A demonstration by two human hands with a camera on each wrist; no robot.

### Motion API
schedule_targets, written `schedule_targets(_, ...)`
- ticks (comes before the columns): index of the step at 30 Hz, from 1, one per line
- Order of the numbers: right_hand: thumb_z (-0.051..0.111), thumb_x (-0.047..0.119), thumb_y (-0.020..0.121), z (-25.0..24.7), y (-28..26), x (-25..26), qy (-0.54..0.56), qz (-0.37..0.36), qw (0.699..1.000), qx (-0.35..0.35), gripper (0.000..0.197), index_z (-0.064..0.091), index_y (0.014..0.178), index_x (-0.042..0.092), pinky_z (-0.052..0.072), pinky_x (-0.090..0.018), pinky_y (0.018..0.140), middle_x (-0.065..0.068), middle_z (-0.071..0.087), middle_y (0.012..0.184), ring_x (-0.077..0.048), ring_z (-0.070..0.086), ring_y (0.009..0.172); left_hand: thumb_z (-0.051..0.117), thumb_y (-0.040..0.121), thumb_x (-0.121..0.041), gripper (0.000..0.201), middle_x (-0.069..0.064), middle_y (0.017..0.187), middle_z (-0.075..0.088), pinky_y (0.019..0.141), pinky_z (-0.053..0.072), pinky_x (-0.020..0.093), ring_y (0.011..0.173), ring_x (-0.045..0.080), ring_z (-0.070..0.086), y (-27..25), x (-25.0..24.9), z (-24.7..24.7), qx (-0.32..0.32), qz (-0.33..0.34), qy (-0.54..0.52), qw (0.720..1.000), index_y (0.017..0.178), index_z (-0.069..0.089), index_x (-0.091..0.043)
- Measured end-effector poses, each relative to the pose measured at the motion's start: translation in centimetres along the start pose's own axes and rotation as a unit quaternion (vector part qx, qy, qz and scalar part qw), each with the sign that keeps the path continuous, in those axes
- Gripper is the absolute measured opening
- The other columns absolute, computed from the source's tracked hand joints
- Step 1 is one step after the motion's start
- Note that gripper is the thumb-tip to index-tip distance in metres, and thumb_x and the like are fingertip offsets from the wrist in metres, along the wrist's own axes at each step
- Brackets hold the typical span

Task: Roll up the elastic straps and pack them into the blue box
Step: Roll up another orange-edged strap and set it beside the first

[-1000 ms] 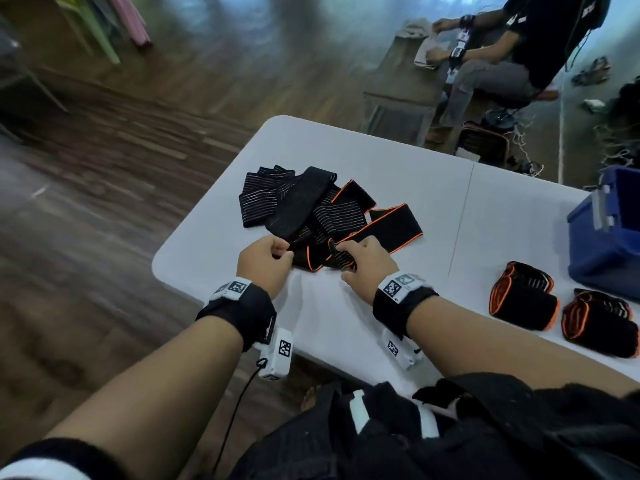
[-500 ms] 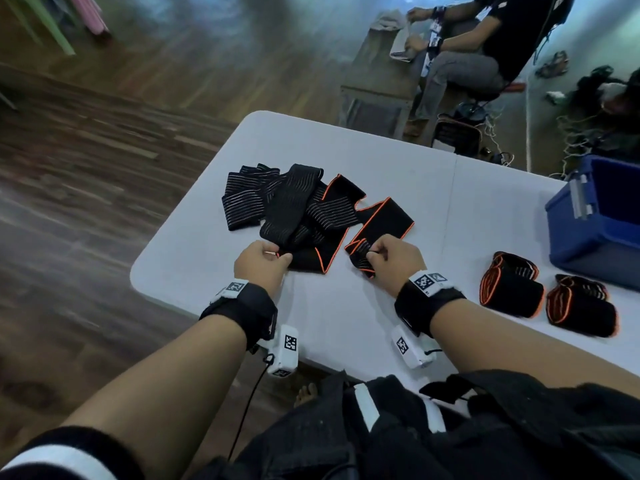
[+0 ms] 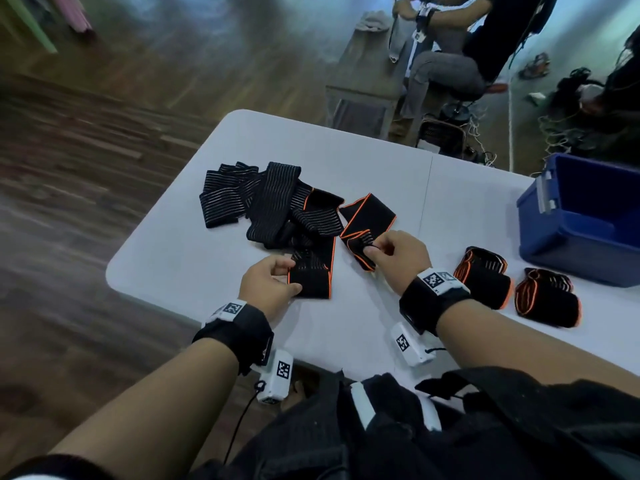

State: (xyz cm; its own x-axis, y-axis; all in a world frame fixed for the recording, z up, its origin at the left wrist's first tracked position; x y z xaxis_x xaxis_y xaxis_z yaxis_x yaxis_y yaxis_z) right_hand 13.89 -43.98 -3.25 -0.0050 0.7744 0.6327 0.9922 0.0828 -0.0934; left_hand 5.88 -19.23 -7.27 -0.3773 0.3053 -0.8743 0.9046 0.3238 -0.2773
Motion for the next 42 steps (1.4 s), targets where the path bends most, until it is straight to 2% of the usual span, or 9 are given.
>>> schedule_targets(5,0.061,0.022,0.094,0.6,-0.4,0.8,0.018,-0.053,0.998,0.037,0.020,0.071,0.111,0.021,0.037,-0.023,0.084,0.000,0.066,0.104,-0.014,0.056,0.095,0.074,0.071,0.007,0.049,0.000,0.102,0.071,0.067,0.049,0.019,0.064,0.006,0.057,-1.8,1.1,0.2,0.043,0.000,0.062,0.997,0.111,0.071,-0.022)
schedule_targets(9,0.057,0.029,0.096,0.9,-1.0,1.3,0.015,-0.067,0.995,0.071,0.012,0.066,0.094,0.020,0.039,-0.027,0.074,-0.001,0.063,0.094,-0.018,0.058,0.088,0.079,0.076,-0.014,0.024,-0.006,0.069,0.067,0.067,0.051,0.024,0.056,0.007,0.063,-2.9,0.9,0.3,0.005,-0.007,0.052,0.999,0.098,0.074,-0.023)
schedule_targets(12,0.057,0.029,0.096,0.4,-1.5,1.7,0.025,-0.083,0.994,0.064,0.018,0.062,0.085,0.016,0.036,-0.023,0.064,-0.001,0.061,0.086,-0.017,0.055,0.079,0.084,0.072,-0.035,0.022,-0.002,0.072,0.069,0.067,0.054,0.029,0.066,0.014,0.066,-3.3,-0.2,0.2,-0.045,0.002,0.020,0.999,0.086,0.071,-0.023)
schedule_targets(20,0.059,0.024,0.094,-2.9,-0.8,3.0,0.086,-0.085,0.993,0.007,0.014,0.060,0.080,0.020,0.045,-0.032,0.070,0.007,0.061,0.074,-0.020,0.060,0.077,0.063,0.077,0.006,0.042,-0.012,0.073,0.069,0.069,0.049,0.024,0.065,0.003,0.063,-2.6,-5.8,1.3,0.052,0.058,0.063,0.995,0.098,0.072,-0.029)
schedule_targets(25,0.062,0.019,0.091,-6.6,0.6,4.7,0.152,-0.084,0.984,-0.032,0.012,0.060,0.081,0.026,0.055,-0.045,0.078,0.005,0.064,0.076,-0.023,0.064,0.076,0.070,0.072,-0.006,0.029,-0.005,0.092,0.076,0.085,0.058,0.033,0.087,0.013,0.072,-2.4,-12.0,0.5,0.037,0.108,0.037,0.993,0.088,0.077,-0.028)
schedule_targets(29,0.056,0.004,0.086,-10.6,1.4,6.9,0.243,-0.095,0.964,-0.049,0.032,0.062,0.096,0.034,0.058,-0.050,0.074,0.002,0.062,0.076,-0.024,0.066,0.076,0.086,0.064,-0.022,0.027,0.002,0.091,0.077,0.087,0.060,0.043,0.089,0.022,0.074,-2.3,-17.7,-0.6,0.026,0.161,-0.029,0.986,0.088,0.075,-0.021)
schedule_targets(33,0.055,-0.005,0.091,-14.5,1.8,8.9,0.294,-0.134,0.945,-0.055,0.040,0.066,0.097,0.034,0.061,-0.036,0.062,-0.003,0.065,0.090,-0.018,0.068,0.077,0.087,0.067,-0.027,0.024,0.001,0.085,0.076,0.082,0.058,0.040,0.084,0.020,0.073,-2.0,-22.8,-1.5,-0.013,0.217,-0.048,0.975,0.085,0.072,-0.021)
schedule_targets(37,0.055,-0.009,0.093,-17.5,1.4,10.3,0.379,-0.141,0.913,-0.064,0.027,0.069,0.099,0.013,0.061,-0.031,0.062,-0.008,0.071,0.087,-0.015,0.071,0.074,0.090,0.067,-0.026,0.026,0.002,0.083,0.078,0.081,0.060,0.036,0.081,0.015,0.074,-1.7,-26.5,-1.5,-0.032,0.226,-0.106,0.968,0.089,0.078,-0.018)
schedule_targets(42,0.057,-0.009,0.092,-18.9,0.9,11.1,0.434,-0.147,0.883,-0.104,0.029,0.071,0.095,0.017,0.062,-0.040,0.067,-0.015,0.074,0.092,-0.028,0.074,0.084,0.066,0.095,-0.012,0.016,0.013,0.092,0.078,0.079,0.061,0.040,0.083,0.018,0.073,-3.0,-29.6,0.4,0.021,0.247,-0.175,0.953,0.105,0.076,-0.006)
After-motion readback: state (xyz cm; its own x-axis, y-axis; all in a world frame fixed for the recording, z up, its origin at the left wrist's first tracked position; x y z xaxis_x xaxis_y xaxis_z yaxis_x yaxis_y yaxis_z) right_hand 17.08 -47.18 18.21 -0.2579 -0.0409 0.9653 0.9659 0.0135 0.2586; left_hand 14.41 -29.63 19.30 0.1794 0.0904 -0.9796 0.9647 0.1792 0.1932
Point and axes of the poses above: each hand's wrist, its own y-axis towards the middle knuckle, its own z-axis out of the palm, x = y × z, the point moved 4 cm from there along y, towards the middle knuckle
